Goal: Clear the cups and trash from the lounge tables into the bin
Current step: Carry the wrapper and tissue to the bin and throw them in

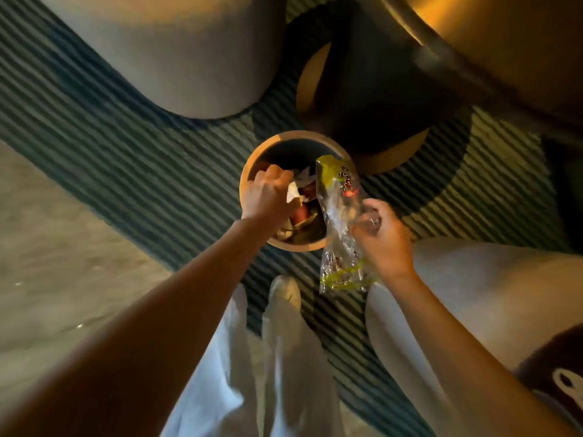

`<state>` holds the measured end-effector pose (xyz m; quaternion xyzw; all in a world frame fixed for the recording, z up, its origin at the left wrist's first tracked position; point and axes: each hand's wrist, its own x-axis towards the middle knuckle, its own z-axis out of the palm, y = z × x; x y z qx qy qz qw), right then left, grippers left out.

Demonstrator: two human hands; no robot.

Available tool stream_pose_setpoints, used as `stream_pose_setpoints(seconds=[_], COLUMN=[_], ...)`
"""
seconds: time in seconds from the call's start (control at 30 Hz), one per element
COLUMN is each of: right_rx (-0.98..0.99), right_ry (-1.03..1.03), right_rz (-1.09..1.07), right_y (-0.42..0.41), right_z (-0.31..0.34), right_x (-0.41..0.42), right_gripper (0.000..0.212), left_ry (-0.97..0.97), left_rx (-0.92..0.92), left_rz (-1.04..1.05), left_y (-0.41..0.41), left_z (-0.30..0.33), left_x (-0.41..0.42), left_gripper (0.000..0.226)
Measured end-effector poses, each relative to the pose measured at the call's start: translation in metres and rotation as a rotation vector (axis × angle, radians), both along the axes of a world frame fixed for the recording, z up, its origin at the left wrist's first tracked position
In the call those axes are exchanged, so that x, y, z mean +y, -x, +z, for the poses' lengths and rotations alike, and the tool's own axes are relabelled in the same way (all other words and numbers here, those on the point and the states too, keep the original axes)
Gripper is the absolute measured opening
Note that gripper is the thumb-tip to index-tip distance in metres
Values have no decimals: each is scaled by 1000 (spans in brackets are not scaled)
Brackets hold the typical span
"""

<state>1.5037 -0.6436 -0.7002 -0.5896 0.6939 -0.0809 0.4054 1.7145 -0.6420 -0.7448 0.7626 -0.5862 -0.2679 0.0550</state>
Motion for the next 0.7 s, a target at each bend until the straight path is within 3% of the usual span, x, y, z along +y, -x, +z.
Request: stream_pose_setpoints(seconds=[0.17, 0.3, 0.37, 0.47, 0.7], right_rx=[79, 147, 206, 233, 243], right_ry=[-71, -262, -285, -154, 202], right_rz=[5, 55, 52, -34, -110], right_y=[-39, -78, -90, -98, -79], right_z=[-16, -25, -17, 23, 192], right_x=[-14, -16, -11, 7, 111], right_gripper=[48, 74, 73, 58, 43], left_ry=[-24, -4, 14, 62, 47], left_rx=[-11, -69, -114, -162, -168], left_rz=[-78, -215, -313, -415, -559], left_y=[-28, -59, -72, -83, -67], left_z=[1, 20, 36, 76, 231], left_x=[-2, 3, 4, 7, 45], left_gripper=[44, 47, 48, 45, 45])
